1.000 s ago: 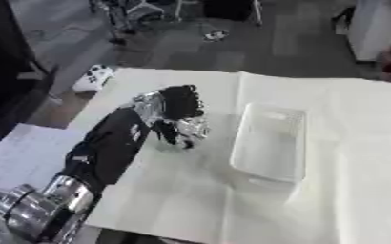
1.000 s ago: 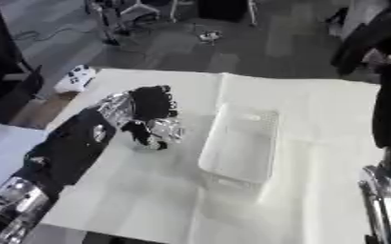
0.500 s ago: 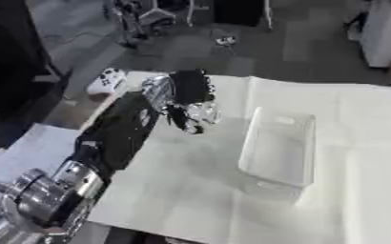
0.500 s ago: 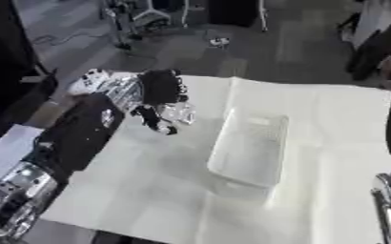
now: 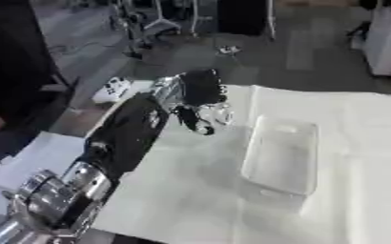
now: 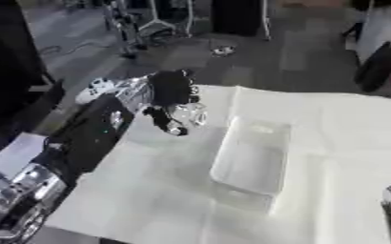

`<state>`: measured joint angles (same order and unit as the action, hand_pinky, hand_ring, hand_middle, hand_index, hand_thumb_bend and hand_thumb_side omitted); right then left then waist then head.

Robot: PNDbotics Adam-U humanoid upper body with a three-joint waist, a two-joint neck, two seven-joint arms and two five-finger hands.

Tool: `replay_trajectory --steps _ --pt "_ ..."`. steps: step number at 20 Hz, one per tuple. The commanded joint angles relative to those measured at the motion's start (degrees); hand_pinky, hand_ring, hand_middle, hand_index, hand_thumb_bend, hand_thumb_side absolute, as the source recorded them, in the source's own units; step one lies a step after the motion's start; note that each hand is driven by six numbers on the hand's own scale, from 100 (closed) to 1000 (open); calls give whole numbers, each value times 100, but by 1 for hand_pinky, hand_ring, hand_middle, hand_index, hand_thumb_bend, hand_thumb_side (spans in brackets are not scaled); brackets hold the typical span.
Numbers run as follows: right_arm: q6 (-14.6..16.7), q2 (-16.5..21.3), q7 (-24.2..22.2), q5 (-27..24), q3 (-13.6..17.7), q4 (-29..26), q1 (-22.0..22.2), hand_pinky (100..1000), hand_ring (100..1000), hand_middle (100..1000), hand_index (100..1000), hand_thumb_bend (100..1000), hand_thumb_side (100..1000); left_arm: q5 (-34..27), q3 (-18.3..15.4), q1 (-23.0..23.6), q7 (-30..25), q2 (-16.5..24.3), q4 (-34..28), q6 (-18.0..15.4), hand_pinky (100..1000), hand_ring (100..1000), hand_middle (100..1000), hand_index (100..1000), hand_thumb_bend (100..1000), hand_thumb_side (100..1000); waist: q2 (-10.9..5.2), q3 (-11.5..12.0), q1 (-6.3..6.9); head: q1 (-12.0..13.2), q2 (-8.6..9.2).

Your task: Pick up objects on the table and place them in the box.

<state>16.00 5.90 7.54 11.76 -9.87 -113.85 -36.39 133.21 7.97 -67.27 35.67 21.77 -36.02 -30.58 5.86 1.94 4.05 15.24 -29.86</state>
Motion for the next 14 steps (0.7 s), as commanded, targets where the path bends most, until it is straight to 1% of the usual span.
replay_trajectory --steps 1,6,10,12,14 --pt "40 -65 1 -14 -27 -74 -70 325 297 359 497 426 1000 137 53 -270 277 10 -196 98 618 309 187 407 172 1000 -131 -16 25 53 72" --pt "82 -134 3 -21 -50 -74 -92 323 298 359 497 425 1000 322 92 -428 692 -198 -256 430 624 313 190 409 174 1000 -142 -61 62 41 73" --pt "106 -171 5 -26 -62 -74 -102 323 298 359 497 424 1000 383 235 -509 1340 -368 -359 606 629 320 195 415 177 1000 -147 -93 83 62 86" --pt "118 -194 4 -31 -72 -74 -117 322 298 359 496 424 1000 380 302 -525 1562 -475 -417 651 630 322 198 423 178 1000 -144 -113 87 75 99" --pt "126 -208 -1 -37 -81 -74 -125 322 298 359 496 424 1000 290 416 -524 1613 -552 -544 602 646 334 207 429 178 1000 -143 -123 91 80 104"
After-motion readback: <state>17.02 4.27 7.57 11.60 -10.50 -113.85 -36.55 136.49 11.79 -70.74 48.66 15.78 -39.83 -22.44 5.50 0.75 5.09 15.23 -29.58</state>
